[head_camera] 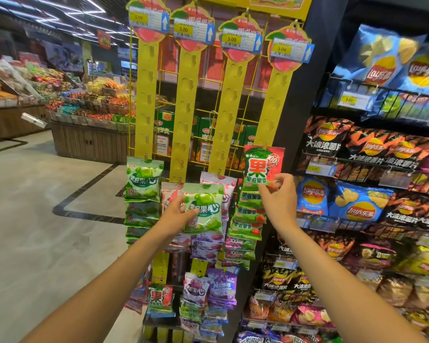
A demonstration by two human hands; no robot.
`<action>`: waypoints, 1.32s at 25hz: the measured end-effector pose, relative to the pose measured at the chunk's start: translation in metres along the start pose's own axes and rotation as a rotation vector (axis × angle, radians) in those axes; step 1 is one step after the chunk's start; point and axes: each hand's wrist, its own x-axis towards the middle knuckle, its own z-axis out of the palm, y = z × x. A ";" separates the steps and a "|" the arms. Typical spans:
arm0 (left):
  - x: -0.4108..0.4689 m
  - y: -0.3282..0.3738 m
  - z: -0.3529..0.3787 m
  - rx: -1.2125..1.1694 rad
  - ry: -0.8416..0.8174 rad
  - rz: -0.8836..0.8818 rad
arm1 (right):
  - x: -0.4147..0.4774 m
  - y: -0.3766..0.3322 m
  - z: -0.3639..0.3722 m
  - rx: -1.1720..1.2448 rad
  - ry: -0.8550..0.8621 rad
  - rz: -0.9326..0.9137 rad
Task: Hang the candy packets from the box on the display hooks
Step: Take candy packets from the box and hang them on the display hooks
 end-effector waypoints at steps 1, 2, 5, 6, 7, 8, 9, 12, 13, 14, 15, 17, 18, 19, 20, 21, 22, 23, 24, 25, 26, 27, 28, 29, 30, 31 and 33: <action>-0.002 0.002 0.000 -0.013 -0.001 -0.002 | -0.009 -0.004 0.007 0.036 -0.066 -0.007; -0.003 0.002 -0.001 -0.025 0.007 -0.007 | -0.017 -0.008 0.015 0.064 -0.153 -0.005; 0.000 0.000 -0.008 -0.071 0.034 -0.012 | -0.039 -0.017 0.038 0.088 -0.432 0.008; 0.000 -0.001 -0.012 -0.077 0.062 -0.010 | -0.044 -0.021 0.046 0.096 -0.505 0.013; 0.001 -0.002 -0.017 -0.087 0.072 -0.013 | -0.048 -0.026 0.055 0.102 -0.557 0.021; 0.002 -0.002 -0.023 -0.088 0.080 -0.005 | -0.051 -0.032 0.064 0.112 -0.588 0.034; 0.004 -0.002 -0.031 -0.090 0.116 0.011 | -0.053 -0.038 0.073 0.130 -0.608 0.047; 0.002 0.006 -0.057 -0.127 0.260 -0.015 | -0.056 -0.059 0.105 0.229 -0.652 0.084; 0.001 0.011 -0.067 -0.128 0.286 -0.010 | -0.057 -0.065 0.115 0.281 -0.655 0.097; 0.001 0.015 -0.077 -0.124 0.326 0.000 | -0.057 -0.073 0.125 0.328 -0.650 0.107; 0.002 0.018 -0.087 -0.122 0.367 0.022 | -0.055 -0.080 0.135 0.369 -0.639 0.110; 0.006 0.028 -0.105 -0.133 0.469 0.084 | -0.050 -0.098 0.151 0.414 -0.617 0.078; 0.008 0.036 -0.111 -0.140 0.502 0.116 | -0.046 -0.107 0.158 0.414 -0.603 0.048; 0.013 0.044 -0.117 -0.140 0.525 0.146 | -0.042 -0.116 0.164 0.412 -0.589 0.020; 0.019 0.054 -0.122 -0.129 0.537 0.176 | -0.037 -0.125 0.169 0.413 -0.575 0.003; 0.024 0.063 -0.126 -0.108 0.539 0.200 | -0.032 -0.133 0.173 0.423 -0.562 -0.010; 0.030 0.071 -0.130 -0.082 0.537 0.216 | -0.028 -0.140 0.177 0.427 -0.549 -0.022; 0.036 0.077 -0.134 -0.054 0.534 0.226 | -0.024 -0.146 0.179 0.422 -0.539 -0.033; 0.042 0.081 -0.138 -0.023 0.528 0.228 | -0.020 -0.150 0.181 0.413 -0.532 -0.039; 0.046 0.083 -0.142 0.007 0.516 0.228 | -0.018 -0.152 0.183 0.401 -0.530 -0.043; 0.050 0.084 -0.144 0.037 0.508 0.227 | -0.016 -0.154 0.186 0.387 -0.535 -0.046; 0.052 0.084 -0.146 0.062 0.504 0.230 | -0.016 -0.154 0.189 0.371 -0.543 -0.046; 0.053 0.082 -0.147 0.088 0.503 0.230 | -0.016 -0.153 0.192 0.355 -0.552 -0.044; 0.053 0.078 -0.148 0.110 0.503 0.231 | -0.018 -0.152 0.195 0.341 -0.557 -0.041; 0.053 0.074 -0.149 0.126 0.503 0.225 | -0.019 -0.150 0.198 0.333 -0.558 -0.035; 0.053 0.069 -0.150 0.138 0.499 0.217 | -0.022 -0.147 0.199 0.326 -0.563 -0.032; 0.052 0.060 -0.150 0.159 0.497 0.219 | -0.027 -0.142 0.202 0.311 -0.574 -0.030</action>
